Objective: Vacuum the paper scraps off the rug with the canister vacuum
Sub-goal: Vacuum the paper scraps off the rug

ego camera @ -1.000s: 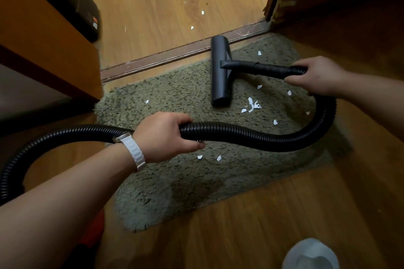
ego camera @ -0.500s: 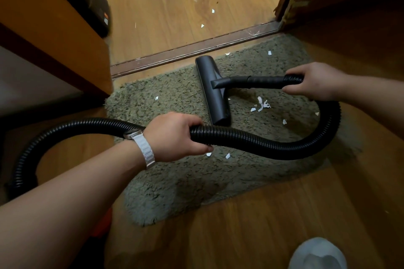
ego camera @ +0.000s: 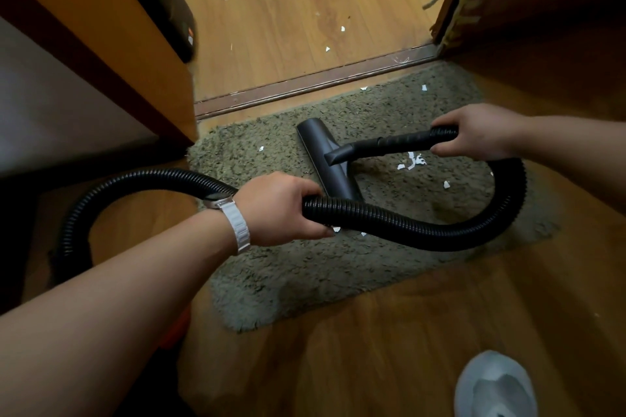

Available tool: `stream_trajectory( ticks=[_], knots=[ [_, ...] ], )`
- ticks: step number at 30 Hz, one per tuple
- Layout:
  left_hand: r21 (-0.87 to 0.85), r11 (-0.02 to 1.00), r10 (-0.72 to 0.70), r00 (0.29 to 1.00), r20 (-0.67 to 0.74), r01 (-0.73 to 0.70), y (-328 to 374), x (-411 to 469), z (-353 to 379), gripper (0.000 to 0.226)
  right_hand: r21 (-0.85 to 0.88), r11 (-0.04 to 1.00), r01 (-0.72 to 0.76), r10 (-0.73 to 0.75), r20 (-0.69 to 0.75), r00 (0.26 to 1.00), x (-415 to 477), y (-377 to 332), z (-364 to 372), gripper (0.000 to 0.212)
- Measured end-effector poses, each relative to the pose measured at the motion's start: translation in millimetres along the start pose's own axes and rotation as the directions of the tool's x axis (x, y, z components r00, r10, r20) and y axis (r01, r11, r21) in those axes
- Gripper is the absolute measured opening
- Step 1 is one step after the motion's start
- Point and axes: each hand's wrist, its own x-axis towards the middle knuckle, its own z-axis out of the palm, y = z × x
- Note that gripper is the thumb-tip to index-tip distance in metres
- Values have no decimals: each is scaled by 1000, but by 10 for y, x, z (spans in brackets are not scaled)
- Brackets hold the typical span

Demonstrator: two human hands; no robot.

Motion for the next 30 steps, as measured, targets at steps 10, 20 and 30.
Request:
stream_trajectory(
  ticks=[10,20,30],
  knots=[
    [26,1000,-8,995,-103,11,-286,-396,-80,40,6,999,-31,32,-15,999,-244,-325,-16,25],
    [26,999,-22,993,-115,25,-402,-364,-37,43,163,978,-132,137,-19,990,-270,-97,99,35],
    [61,995,-64,987,-145,74,-61,-42,57,42,92,982,-166,171,-41,984,-334,263,95,26]
  ],
)
